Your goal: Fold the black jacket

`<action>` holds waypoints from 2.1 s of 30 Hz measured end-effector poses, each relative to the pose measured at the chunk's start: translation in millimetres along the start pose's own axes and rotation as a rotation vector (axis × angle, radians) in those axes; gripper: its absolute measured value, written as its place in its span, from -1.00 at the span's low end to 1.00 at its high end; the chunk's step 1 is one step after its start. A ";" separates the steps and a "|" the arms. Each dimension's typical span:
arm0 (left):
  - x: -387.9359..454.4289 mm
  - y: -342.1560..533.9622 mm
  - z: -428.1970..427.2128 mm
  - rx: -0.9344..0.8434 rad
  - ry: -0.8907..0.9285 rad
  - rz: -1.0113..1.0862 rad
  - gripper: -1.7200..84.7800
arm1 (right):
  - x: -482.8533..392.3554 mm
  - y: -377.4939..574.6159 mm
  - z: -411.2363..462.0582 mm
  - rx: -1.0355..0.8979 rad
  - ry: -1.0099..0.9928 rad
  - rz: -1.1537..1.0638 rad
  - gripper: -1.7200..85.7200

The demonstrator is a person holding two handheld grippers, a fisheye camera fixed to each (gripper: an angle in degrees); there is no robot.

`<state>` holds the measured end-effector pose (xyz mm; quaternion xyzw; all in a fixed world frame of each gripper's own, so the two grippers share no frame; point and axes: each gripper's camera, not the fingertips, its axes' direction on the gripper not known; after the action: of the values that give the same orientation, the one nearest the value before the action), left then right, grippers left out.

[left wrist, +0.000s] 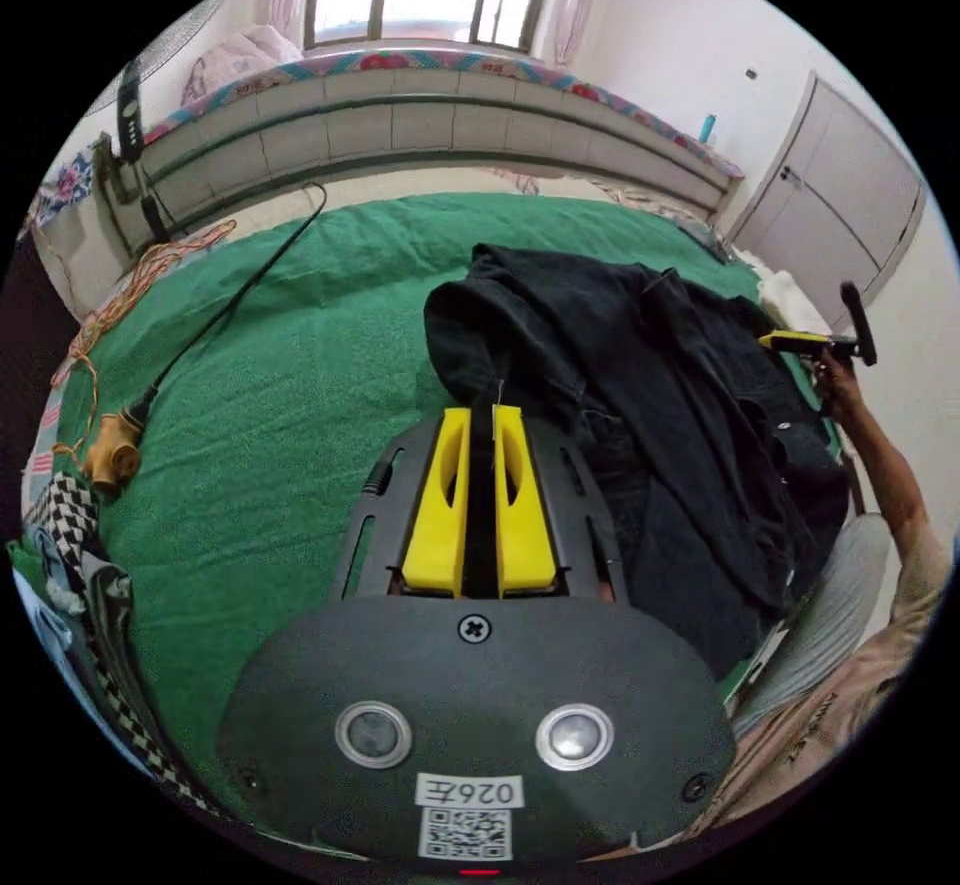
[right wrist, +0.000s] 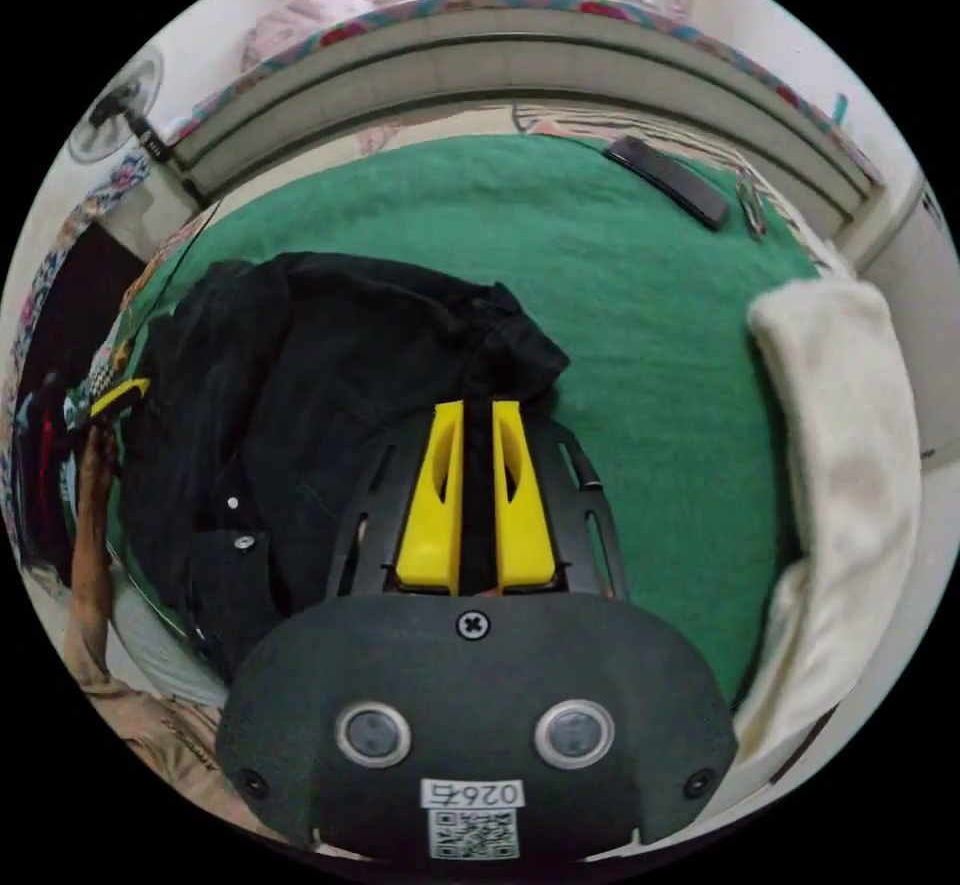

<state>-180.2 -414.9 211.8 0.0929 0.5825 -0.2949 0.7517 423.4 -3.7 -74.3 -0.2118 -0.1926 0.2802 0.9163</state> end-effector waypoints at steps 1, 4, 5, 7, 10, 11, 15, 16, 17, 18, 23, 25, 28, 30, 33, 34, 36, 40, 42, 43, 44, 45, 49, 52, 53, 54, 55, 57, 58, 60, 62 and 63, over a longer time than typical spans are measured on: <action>-11.1 7.1 -15.8 0.044 0.066 -0.067 -0.86 | -7.8 -5.5 -6.9 0.035 0.024 -0.031 -0.95; -25.3 27.9 -37.4 0.065 0.058 -0.147 -0.85 | -34.2 -40.5 -31.6 0.164 0.189 -0.158 -0.96; -26.1 33.3 -35.6 0.024 -0.009 -0.116 -0.84 | -34.2 -60.3 -21.3 0.100 0.186 -0.187 -0.95; -37.3 38.9 -29.8 -0.033 -0.066 -0.162 -0.78 | -22.4 -83.7 3.3 -0.035 0.148 -0.097 -0.91; -50.7 46.0 -40.8 -0.008 0.020 -0.235 -0.78 | -21.6 -84.6 5.7 -0.018 0.142 -0.031 -0.87; -47.2 46.1 -52.2 0.038 0.060 -0.221 -0.79 | -27.9 -76.8 -3.9 0.038 0.108 -0.045 -0.87; -5.9 39.9 -81.0 0.136 0.228 -0.006 -0.83 | -58.6 -42.8 -18.5 0.048 -0.198 -0.166 -0.83; 14.4 37.2 -85.1 0.131 0.283 0.084 -0.82 | -64.9 -38.0 -17.1 0.031 -0.247 -0.194 -0.82; 36.4 36.6 -87.0 0.124 0.331 0.171 -0.79 | -77.3 -28.9 -12.4 -0.005 -0.315 -0.237 -0.78; 46.8 37.0 -86.8 0.118 0.356 0.210 -0.78 | -91.1 -21.6 -3.7 -0.062 -0.322 -0.278 -0.75; 107.4 50.2 -38.6 -0.088 0.513 0.352 -0.78 | -135.0 1.1 63.8 -0.482 -0.021 -0.472 -0.90; 110.5 58.8 -12.0 -0.199 0.471 0.337 -0.81 | -128.5 7.9 56.4 -0.411 0.054 -0.436 -0.95; 103.8 72.0 14.0 -0.329 0.424 0.312 -0.84 | -83.3 8.9 37.2 -0.320 -0.054 -0.210 -0.96; 98.7 73.8 5.7 -0.304 0.484 0.282 -0.83 | -51.0 9.7 31.1 -0.294 -0.161 -0.058 -0.93; 110.6 76.0 -22.7 -0.233 0.512 0.361 -0.81 | -45.5 5.1 17.1 -0.199 -0.136 0.012 -0.90; 120.3 78.3 -32.2 -0.221 0.509 0.410 -0.79 | -49.1 3.2 13.5 -0.170 -0.117 0.011 -0.90; 137.8 84.2 -41.7 -0.203 0.498 0.485 -0.75 | -74.9 -6.7 1.1 -0.050 -0.108 -0.042 -0.86; 185.7 104.6 -35.3 -0.245 0.493 0.668 -0.66 | -132.9 -24.6 13.8 -0.010 -0.274 -0.232 -0.81; 208.9 116.9 -26.3 -0.306 0.487 0.768 -0.60 | -169.7 -36.6 50.2 -0.144 -0.355 -0.345 -0.77; 224.5 126.7 -20.8 -0.339 0.467 0.838 -0.54 | -177.1 -39.1 60.2 -0.182 -0.351 -0.368 -0.75; 238.9 135.6 -15.6 -0.363 0.424 0.895 -0.49 | -188.6 -43.9 78.2 -0.239 -0.313 -0.411 -0.72; 245.5 139.6 -13.6 -0.370 0.399 0.921 -0.47 | -194.4 -49.6 88.4 -0.256 -0.277 -0.439 -0.72; 269.5 147.9 -14.9 -0.383 0.265 1.012 -0.59 | -180.1 -81.4 80.8 -0.151 -0.318 -0.380 -0.74; 257.9 136.1 -24.7 -0.371 0.333 0.997 -0.83 | -159.8 -125.8 77.1 -0.049 -0.342 -0.286 -0.73; 247.0 128.3 -28.0 -0.362 0.396 0.953 -0.88 | -155.1 -146.1 84.2 -0.031 -0.343 -0.254 -0.72; 241.5 124.8 -29.1 -0.360 0.424 0.938 -0.91 | -152.9 -166.0 98.2 -0.044 -0.346 -0.232 -0.71; 229.9 118.2 -32.3 -0.351 0.472 0.908 -0.93 | -152.7 -175.3 107.7 -0.066 -0.346 -0.227 -0.70; 211.3 107.6 -41.8 -0.315 0.547 0.864 -0.94 | -152.7 -200.1 153.2 -0.254 -0.357 -0.252 -0.79; 197.7 99.2 -51.5 -0.278 0.586 0.837 -0.95 | -149.7 -202.1 161.5 -0.284 -0.357 -0.232 -0.84; 172.8 84.1 -70.8 -0.190 0.631 0.780 -0.96 | -124.1 -196.6 161.9 -0.218 -0.446 -0.168 -0.93; 130.7 61.5 -95.6 -0.053 0.726 0.677 -0.97 | -98.2 -190.5 156.0 -0.187 -0.476 -0.114 -0.96; 118.7 55.3 -101.3 -0.015 0.737 0.639 -0.97 | -80.5 -191.4 150.5 -0.183 -0.526 -0.080 -0.97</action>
<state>-215.3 -361.0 59.2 0.3601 0.7543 0.0073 0.5489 373.2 -153.6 127.5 -0.2058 -0.4565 0.2707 0.8222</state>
